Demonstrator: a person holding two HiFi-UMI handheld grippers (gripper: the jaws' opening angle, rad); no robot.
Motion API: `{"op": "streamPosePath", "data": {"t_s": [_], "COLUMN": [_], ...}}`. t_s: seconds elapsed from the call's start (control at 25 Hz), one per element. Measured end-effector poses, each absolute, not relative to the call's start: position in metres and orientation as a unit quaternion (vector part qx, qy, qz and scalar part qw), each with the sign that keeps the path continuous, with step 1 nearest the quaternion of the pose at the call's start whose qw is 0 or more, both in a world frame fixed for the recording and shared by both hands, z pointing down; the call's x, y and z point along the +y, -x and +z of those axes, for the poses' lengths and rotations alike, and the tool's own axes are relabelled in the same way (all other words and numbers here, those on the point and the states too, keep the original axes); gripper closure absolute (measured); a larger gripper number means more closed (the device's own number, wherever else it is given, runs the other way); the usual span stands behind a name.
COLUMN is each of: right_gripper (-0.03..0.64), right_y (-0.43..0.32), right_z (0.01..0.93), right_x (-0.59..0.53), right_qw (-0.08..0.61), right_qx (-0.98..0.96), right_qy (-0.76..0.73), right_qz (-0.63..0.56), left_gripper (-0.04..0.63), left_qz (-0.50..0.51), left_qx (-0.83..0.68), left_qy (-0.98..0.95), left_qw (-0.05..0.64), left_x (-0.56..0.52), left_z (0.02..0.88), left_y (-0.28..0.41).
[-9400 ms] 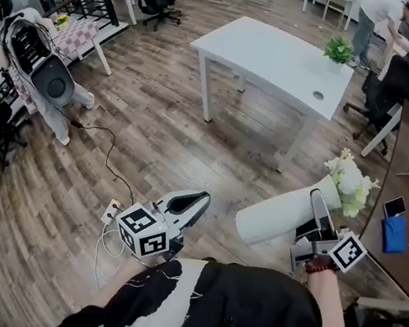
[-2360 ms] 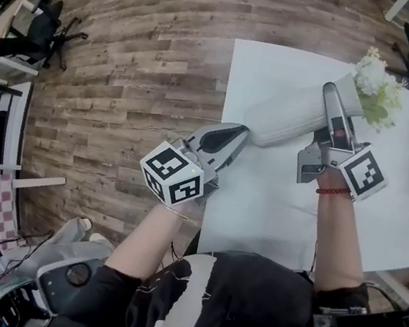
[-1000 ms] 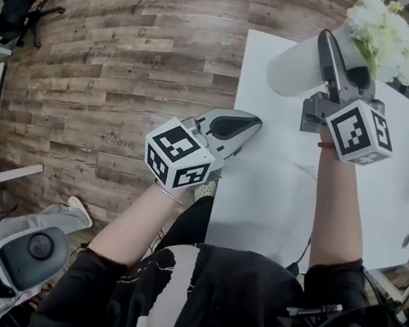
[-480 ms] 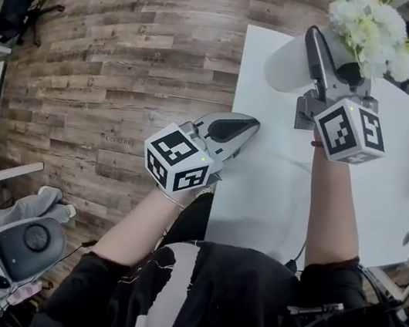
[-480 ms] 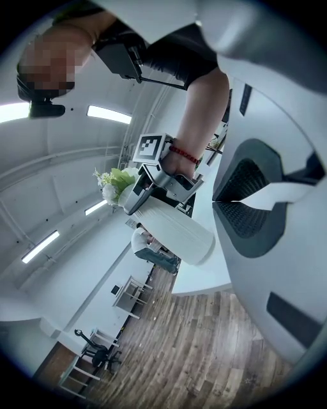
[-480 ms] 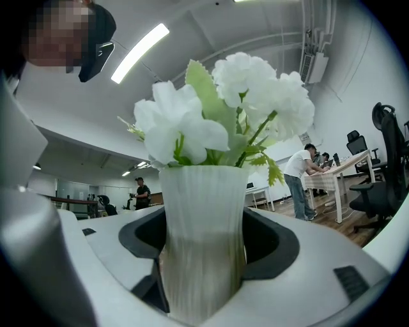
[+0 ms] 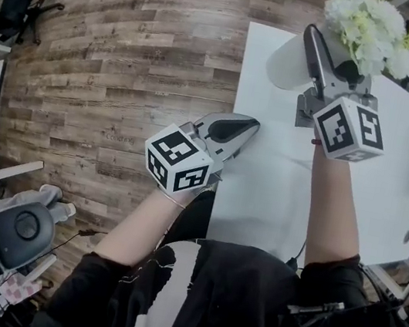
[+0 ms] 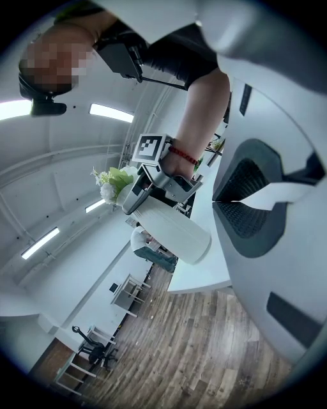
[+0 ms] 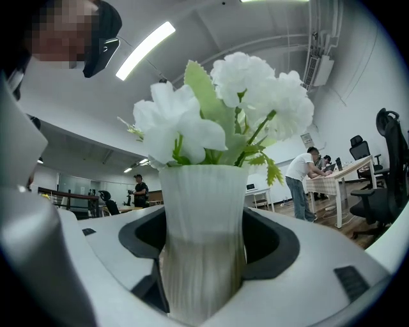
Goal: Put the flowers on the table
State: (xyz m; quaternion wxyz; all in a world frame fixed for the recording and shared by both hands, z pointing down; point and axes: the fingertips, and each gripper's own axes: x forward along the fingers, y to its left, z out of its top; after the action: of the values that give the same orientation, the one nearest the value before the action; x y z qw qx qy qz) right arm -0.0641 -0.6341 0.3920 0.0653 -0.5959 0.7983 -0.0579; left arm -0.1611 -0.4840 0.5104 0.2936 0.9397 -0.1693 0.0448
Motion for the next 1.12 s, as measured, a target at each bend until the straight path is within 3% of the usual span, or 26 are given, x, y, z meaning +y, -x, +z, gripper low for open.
{"op": "streamPosePath", "data": {"t_s": [1.12], "right_gripper": [0.278], "right_y": [0.073], "right_z": [0.397], "right_x": [-0.623], "right_qw": [0.019], "right_qx": [0.817], "right_qy": [0.576], "right_qz": [-0.018], "left_gripper": [0.580], "left_qz": [0.046], "left_qx": [-0.177], "left_qy": [-0.940], "left_qw": [0.290], "left_x": [-0.466], "left_z": [0.513], "left_y": [0.168]}}
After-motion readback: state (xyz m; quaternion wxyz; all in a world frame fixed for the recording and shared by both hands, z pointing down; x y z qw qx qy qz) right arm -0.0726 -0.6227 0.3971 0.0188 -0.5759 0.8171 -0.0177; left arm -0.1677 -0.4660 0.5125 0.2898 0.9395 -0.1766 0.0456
